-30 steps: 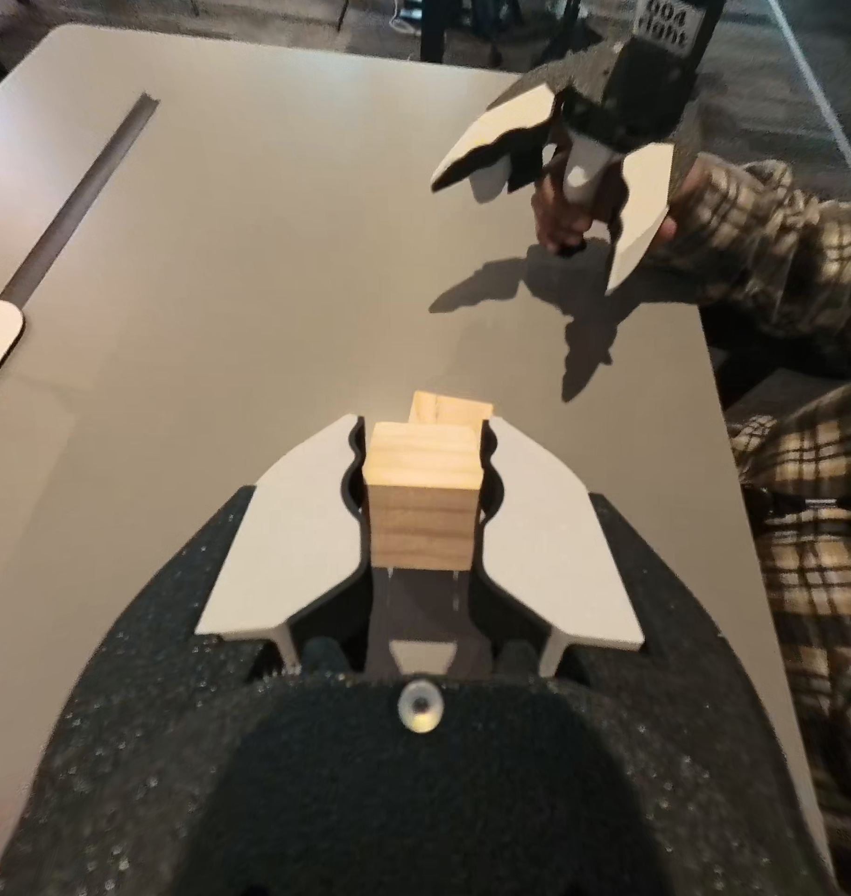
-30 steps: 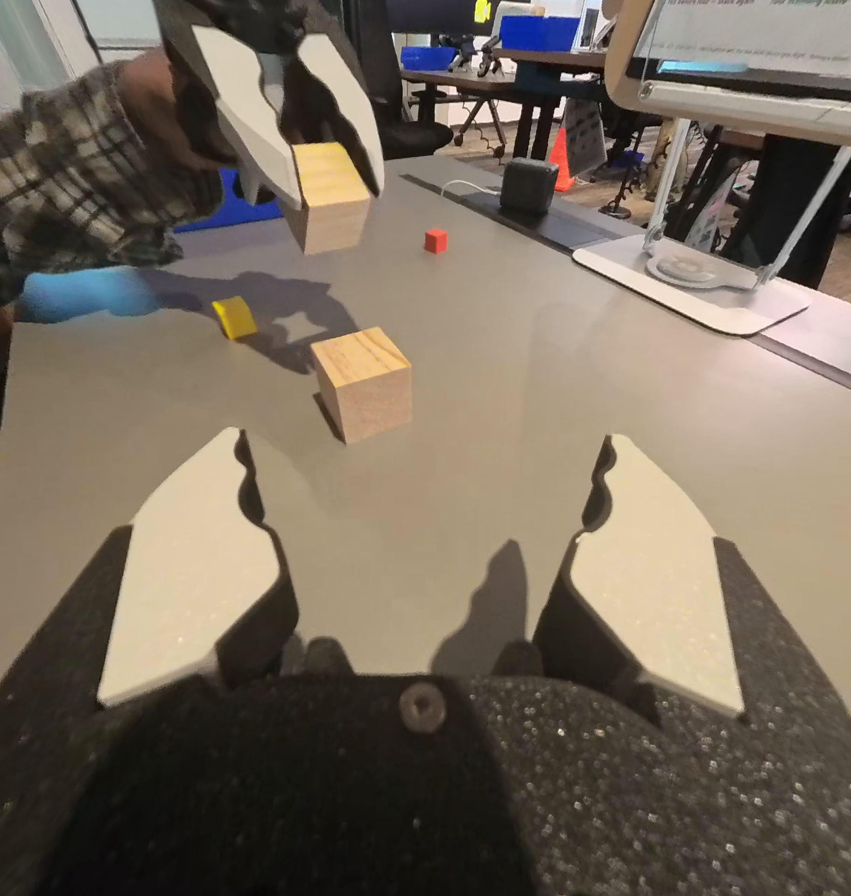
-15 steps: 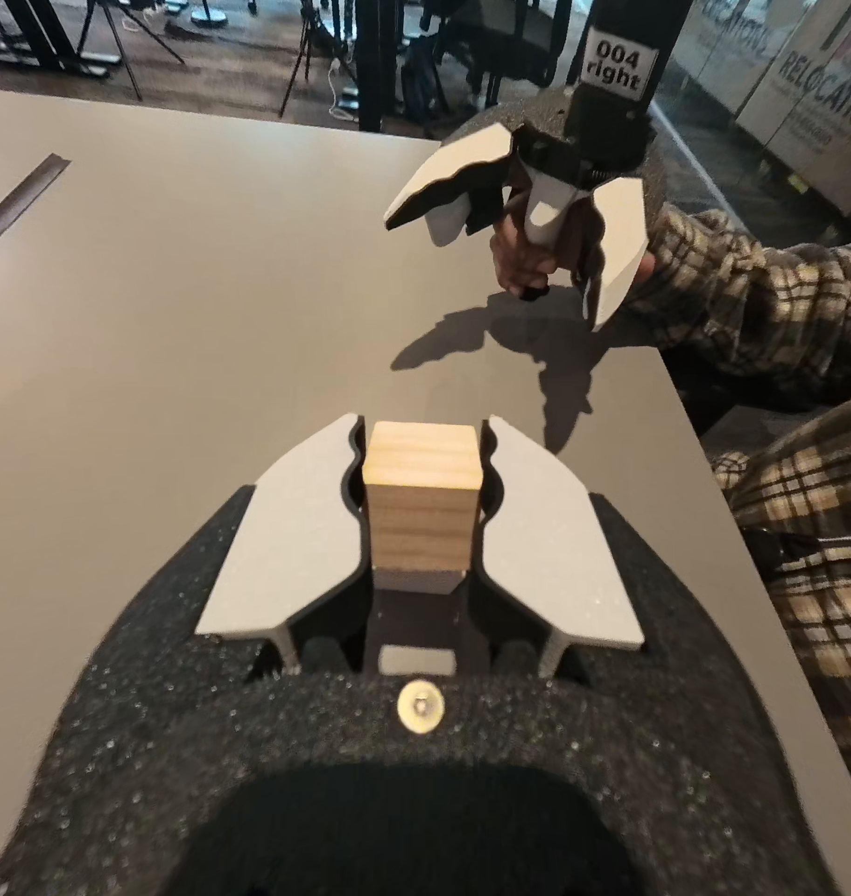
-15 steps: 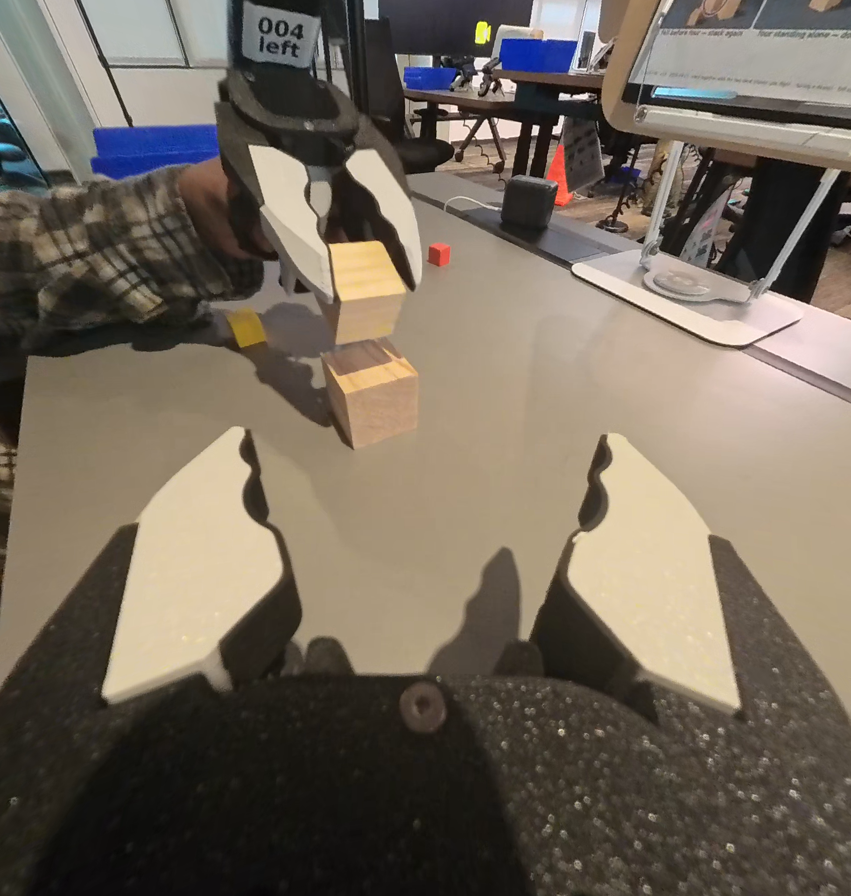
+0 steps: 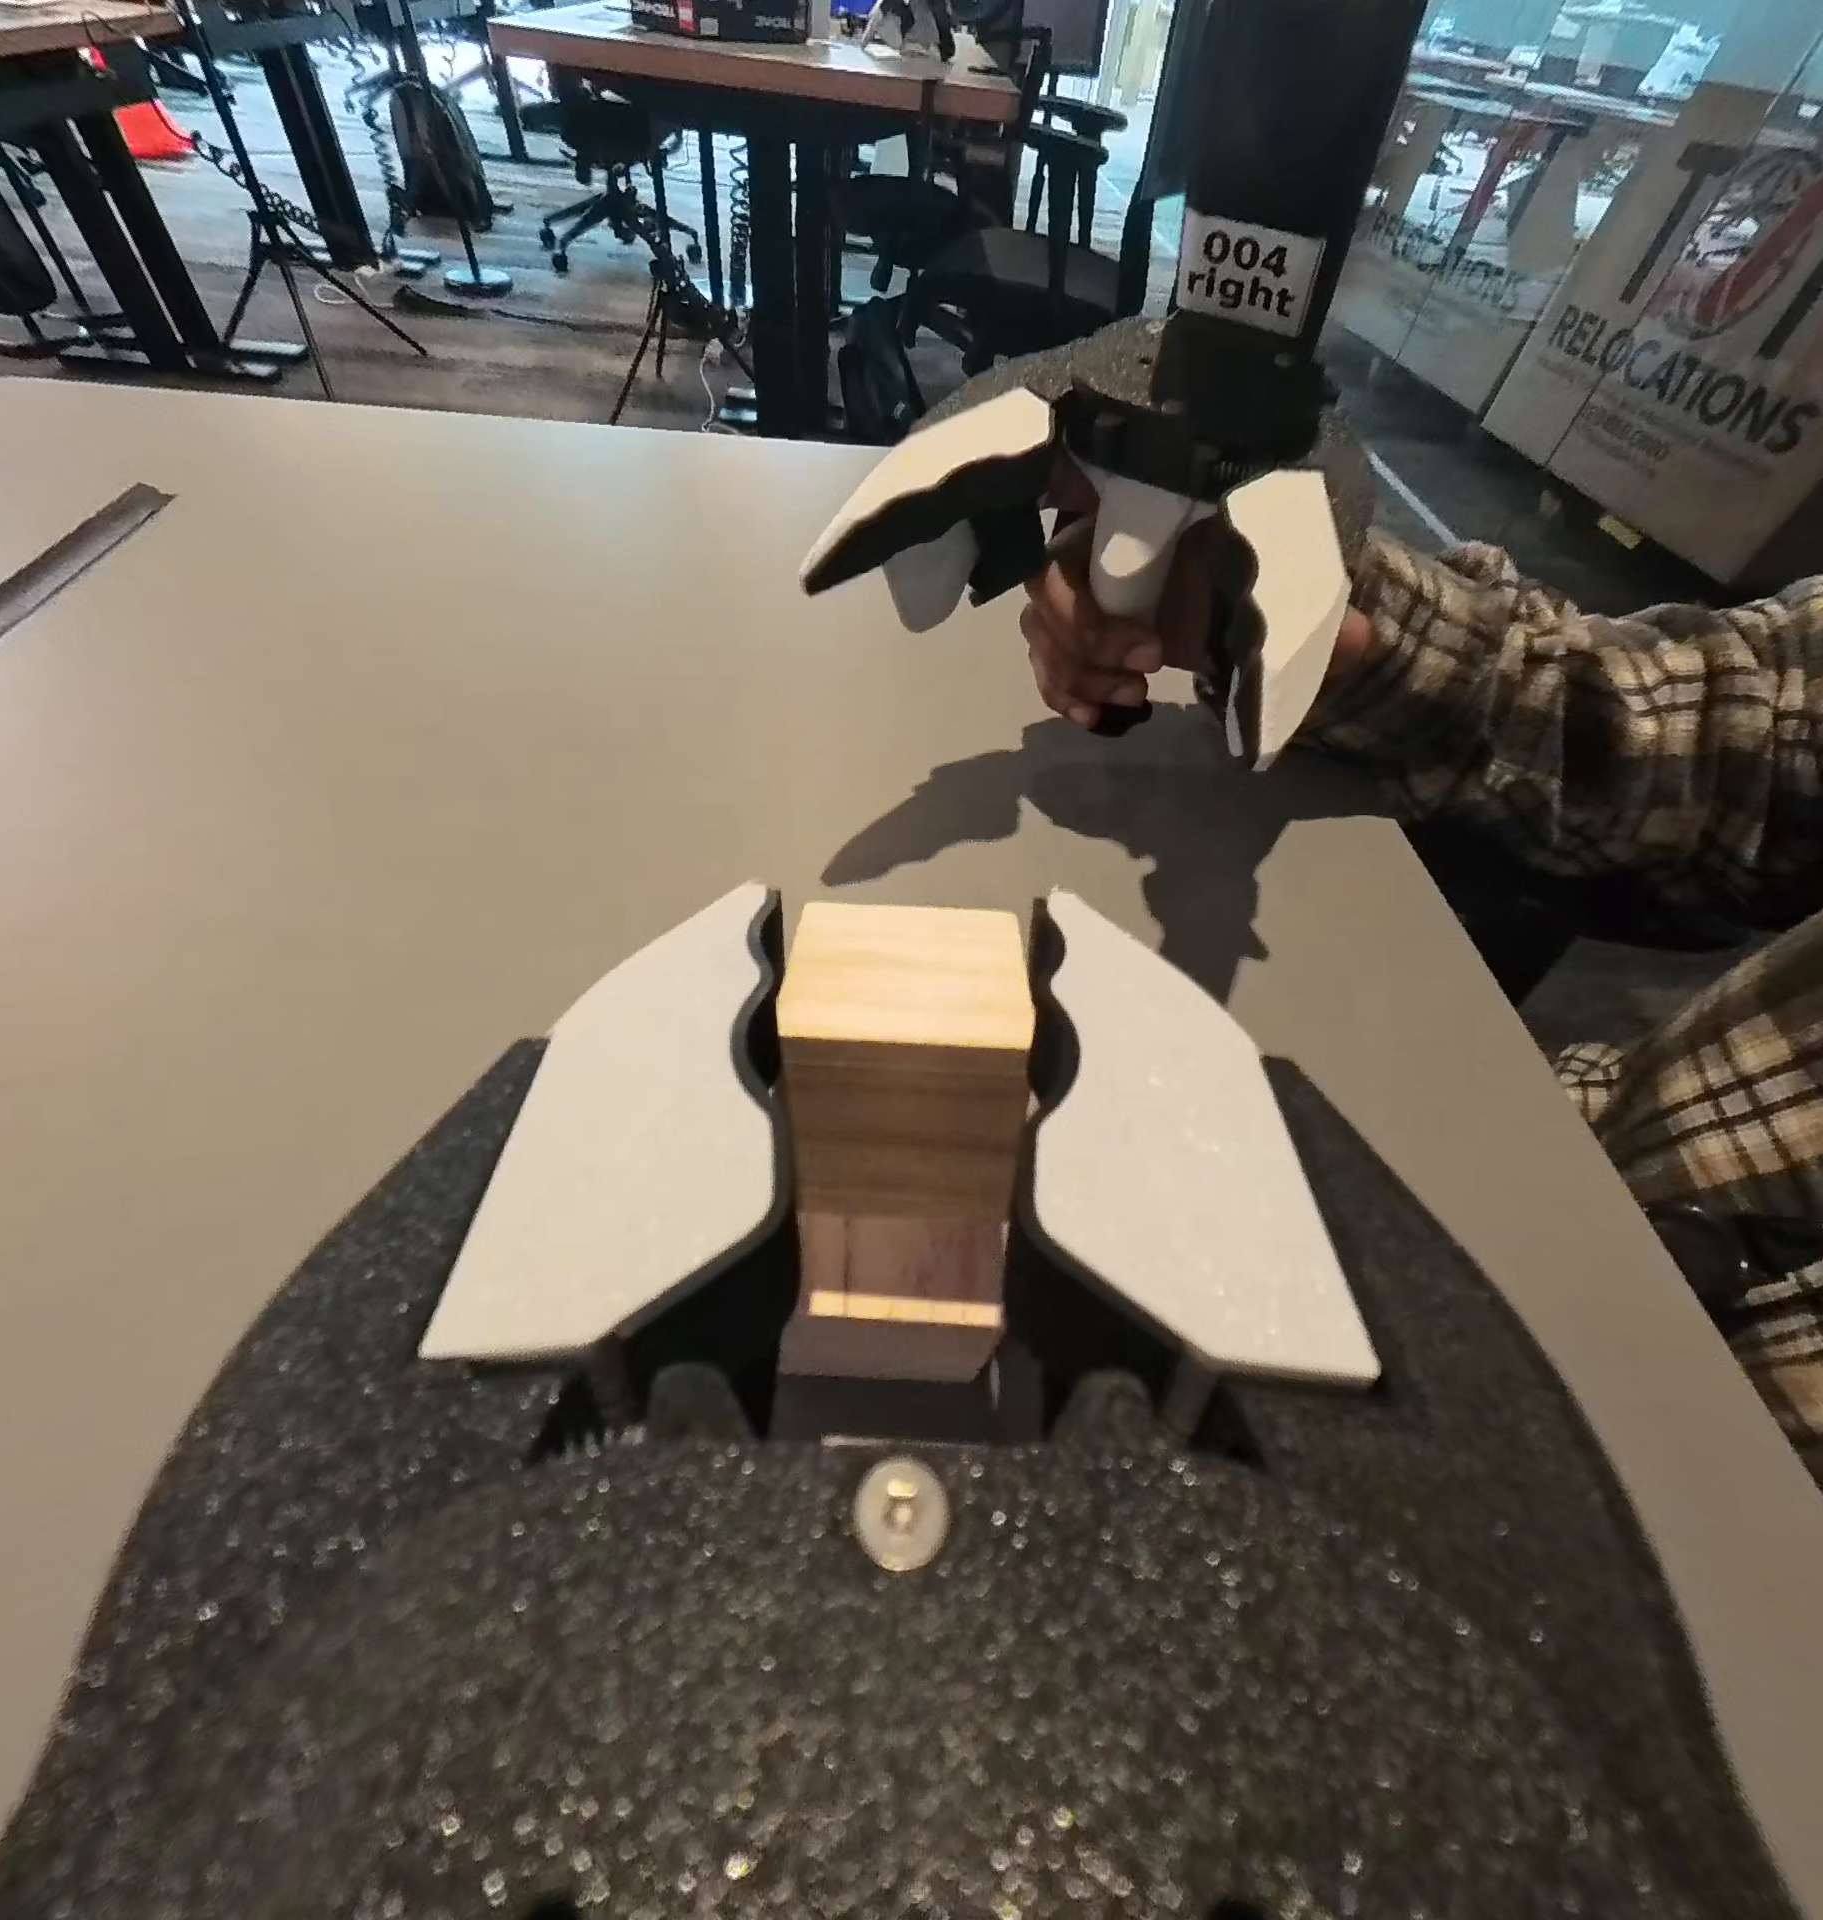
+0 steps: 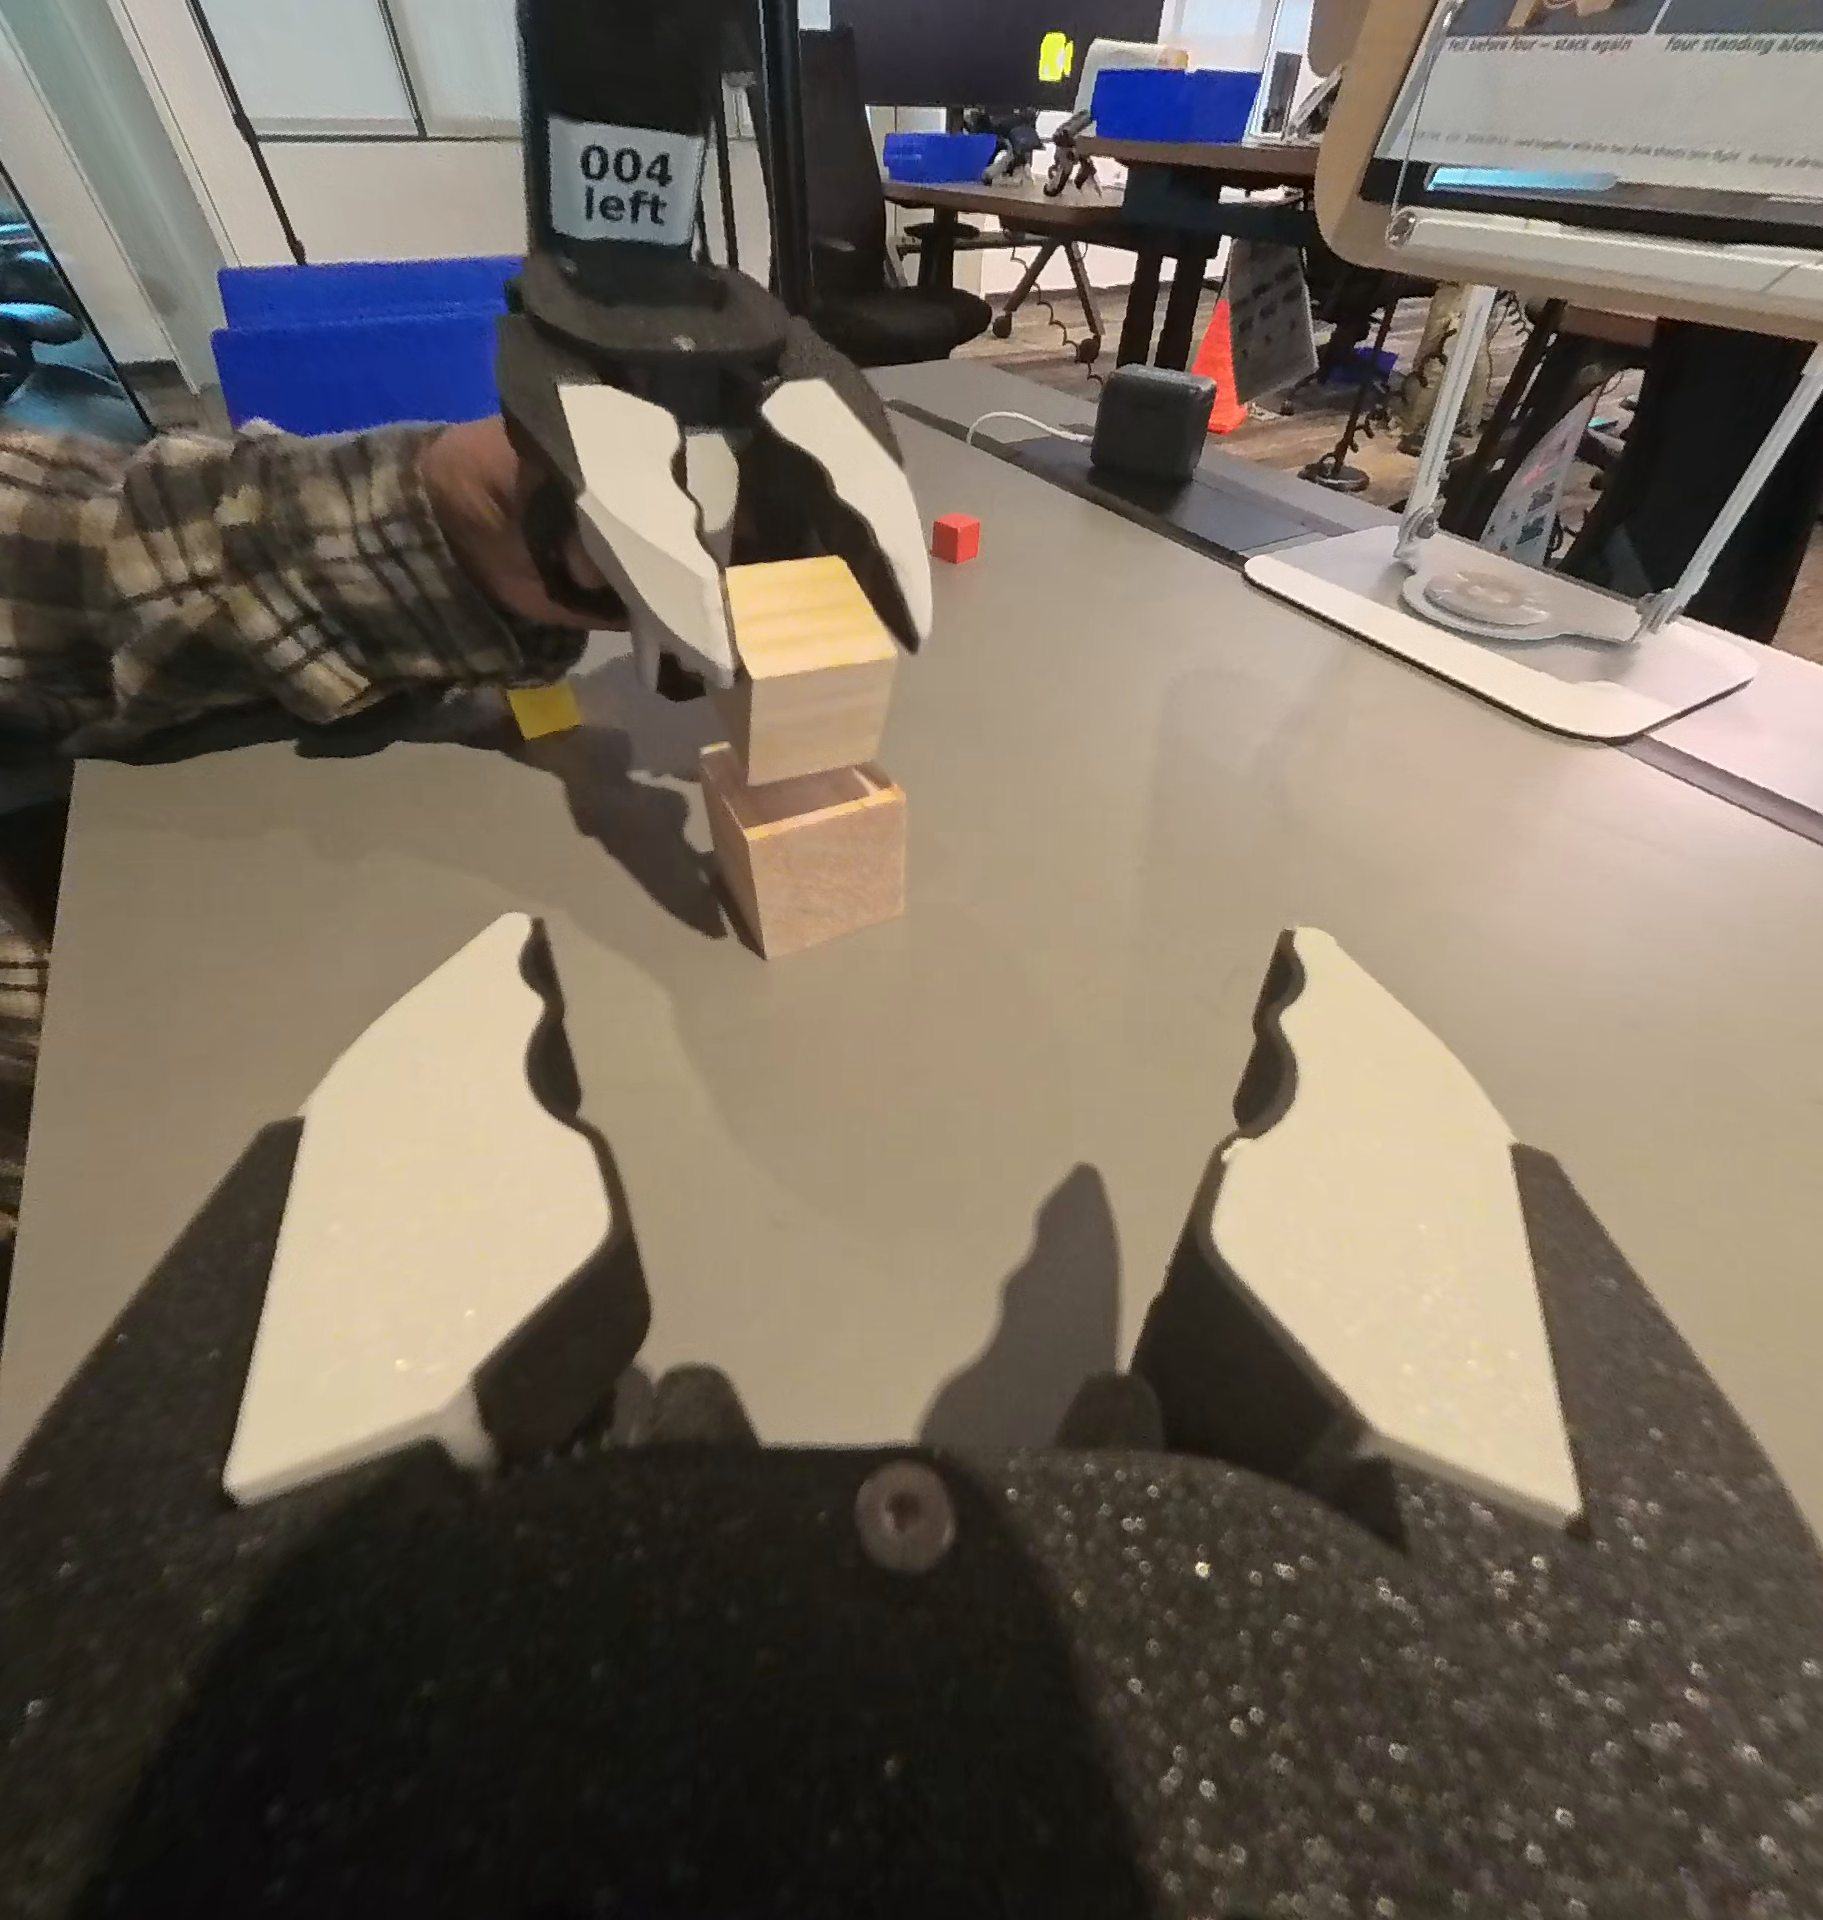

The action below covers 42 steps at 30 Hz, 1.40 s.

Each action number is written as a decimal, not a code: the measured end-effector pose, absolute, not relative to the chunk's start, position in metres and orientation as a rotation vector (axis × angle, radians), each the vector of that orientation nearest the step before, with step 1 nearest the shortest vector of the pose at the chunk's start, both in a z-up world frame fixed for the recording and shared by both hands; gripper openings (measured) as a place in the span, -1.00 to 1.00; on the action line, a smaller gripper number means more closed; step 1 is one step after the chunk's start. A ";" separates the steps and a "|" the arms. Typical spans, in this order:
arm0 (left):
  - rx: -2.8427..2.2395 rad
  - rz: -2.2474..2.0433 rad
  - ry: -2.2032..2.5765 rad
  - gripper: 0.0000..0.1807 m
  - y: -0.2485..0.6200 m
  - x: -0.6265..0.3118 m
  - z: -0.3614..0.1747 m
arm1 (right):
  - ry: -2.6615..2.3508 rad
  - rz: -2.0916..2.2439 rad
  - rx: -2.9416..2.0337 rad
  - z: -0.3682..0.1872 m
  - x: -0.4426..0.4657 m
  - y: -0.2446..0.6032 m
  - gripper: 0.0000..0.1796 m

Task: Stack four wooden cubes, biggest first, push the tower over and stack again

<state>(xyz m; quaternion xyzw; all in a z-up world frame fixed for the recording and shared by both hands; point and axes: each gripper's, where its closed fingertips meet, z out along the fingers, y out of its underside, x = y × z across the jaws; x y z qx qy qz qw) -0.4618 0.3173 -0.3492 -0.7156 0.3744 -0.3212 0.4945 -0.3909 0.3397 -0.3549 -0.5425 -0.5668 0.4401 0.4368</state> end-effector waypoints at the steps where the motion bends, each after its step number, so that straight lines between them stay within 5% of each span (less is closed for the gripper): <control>1: -1.731 -0.776 0.908 -0.50 0.317 -0.462 -0.350 | -1.408 1.095 -1.349 -0.355 -0.391 0.340 0.38; 42: -1.696 -0.782 0.861 -0.50 0.312 -0.472 -0.365 | -1.404 1.113 -1.335 -0.351 -0.390 0.339 0.36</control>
